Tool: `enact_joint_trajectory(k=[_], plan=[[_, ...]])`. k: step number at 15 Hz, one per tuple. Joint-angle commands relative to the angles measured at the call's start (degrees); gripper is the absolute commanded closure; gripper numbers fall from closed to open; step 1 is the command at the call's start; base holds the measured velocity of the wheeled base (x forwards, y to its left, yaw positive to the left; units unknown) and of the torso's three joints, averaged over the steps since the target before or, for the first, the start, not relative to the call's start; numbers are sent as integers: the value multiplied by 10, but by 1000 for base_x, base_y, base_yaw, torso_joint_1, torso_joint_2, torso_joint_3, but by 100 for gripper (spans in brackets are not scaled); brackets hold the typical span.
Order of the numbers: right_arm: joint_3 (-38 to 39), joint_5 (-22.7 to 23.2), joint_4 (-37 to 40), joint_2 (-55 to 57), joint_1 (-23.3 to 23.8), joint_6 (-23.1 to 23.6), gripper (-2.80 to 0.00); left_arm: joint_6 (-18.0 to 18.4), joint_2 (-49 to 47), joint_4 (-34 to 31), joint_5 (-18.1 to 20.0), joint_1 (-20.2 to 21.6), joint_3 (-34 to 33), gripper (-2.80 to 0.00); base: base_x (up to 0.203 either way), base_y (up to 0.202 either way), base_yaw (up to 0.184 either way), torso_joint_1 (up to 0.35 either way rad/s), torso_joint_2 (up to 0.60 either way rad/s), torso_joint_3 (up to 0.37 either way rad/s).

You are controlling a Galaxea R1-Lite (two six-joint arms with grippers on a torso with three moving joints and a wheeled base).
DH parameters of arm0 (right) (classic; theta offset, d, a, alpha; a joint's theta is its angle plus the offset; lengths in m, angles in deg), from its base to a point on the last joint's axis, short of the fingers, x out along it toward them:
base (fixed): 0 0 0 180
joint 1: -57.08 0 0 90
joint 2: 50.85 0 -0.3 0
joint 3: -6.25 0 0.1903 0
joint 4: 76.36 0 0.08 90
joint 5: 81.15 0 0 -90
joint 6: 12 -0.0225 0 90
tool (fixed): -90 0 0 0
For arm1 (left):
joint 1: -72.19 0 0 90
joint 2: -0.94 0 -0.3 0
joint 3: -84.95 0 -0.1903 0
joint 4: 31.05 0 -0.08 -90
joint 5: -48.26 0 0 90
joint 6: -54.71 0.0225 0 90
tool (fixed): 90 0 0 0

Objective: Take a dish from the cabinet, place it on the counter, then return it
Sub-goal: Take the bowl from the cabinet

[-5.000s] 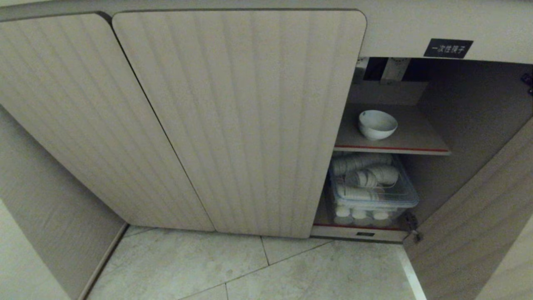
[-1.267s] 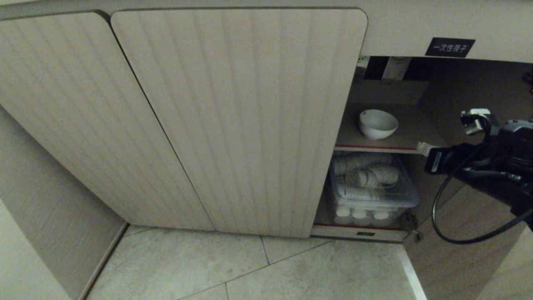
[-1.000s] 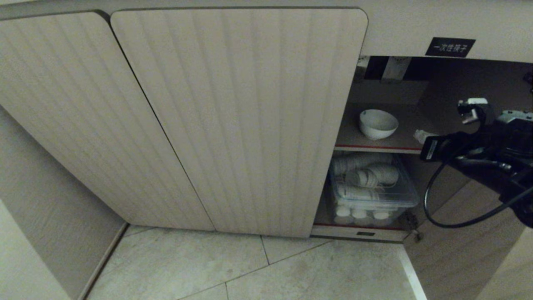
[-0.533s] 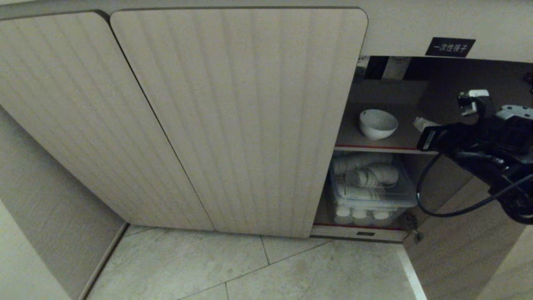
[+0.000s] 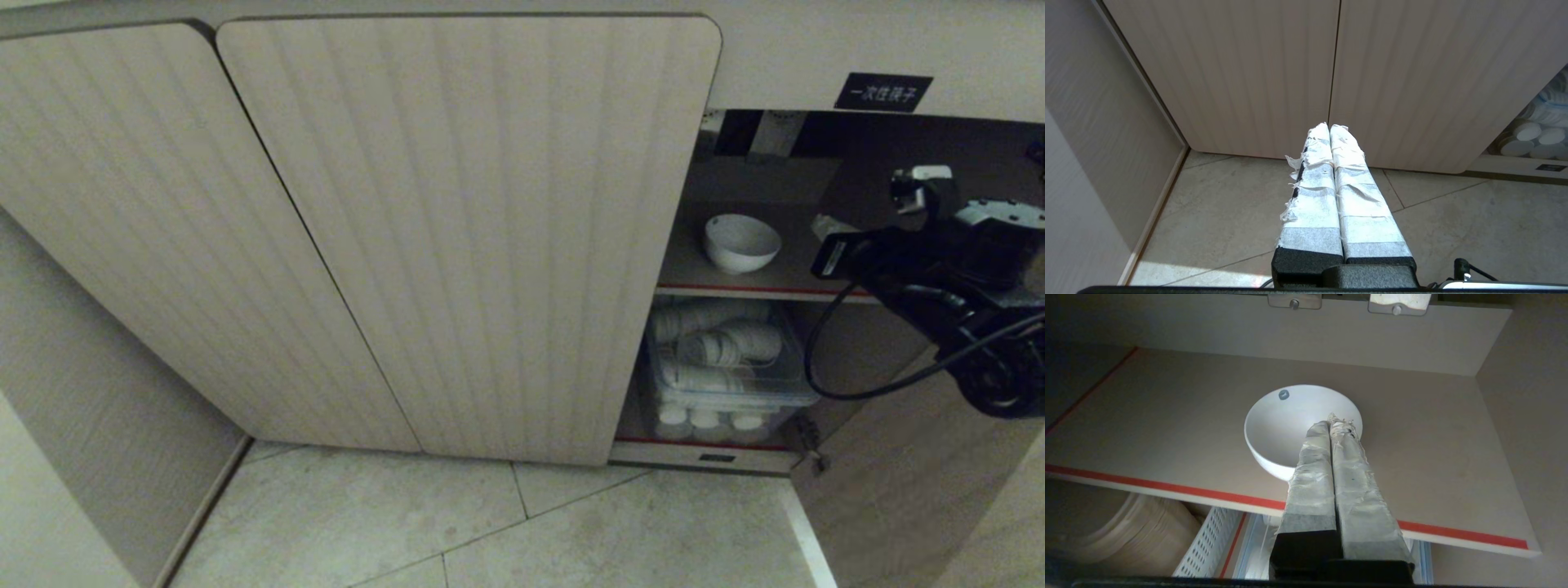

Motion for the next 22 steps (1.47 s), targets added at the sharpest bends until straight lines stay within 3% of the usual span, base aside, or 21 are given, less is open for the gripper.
enact_joint_trajectory(k=[1,21,22], plan=[[-6,0,-4,9,0,0,0,0,0,0,0,0,0,0,0,0,0,0,0,0],[-58,-11,-2,75,12,0,0,0,0,0,0,0,0,0,0,0,0,0,0,0],[-58,-11,-2,76,12,0,-267,0,0,0,0,0,-1,0,0,0,0,0,0,0]])
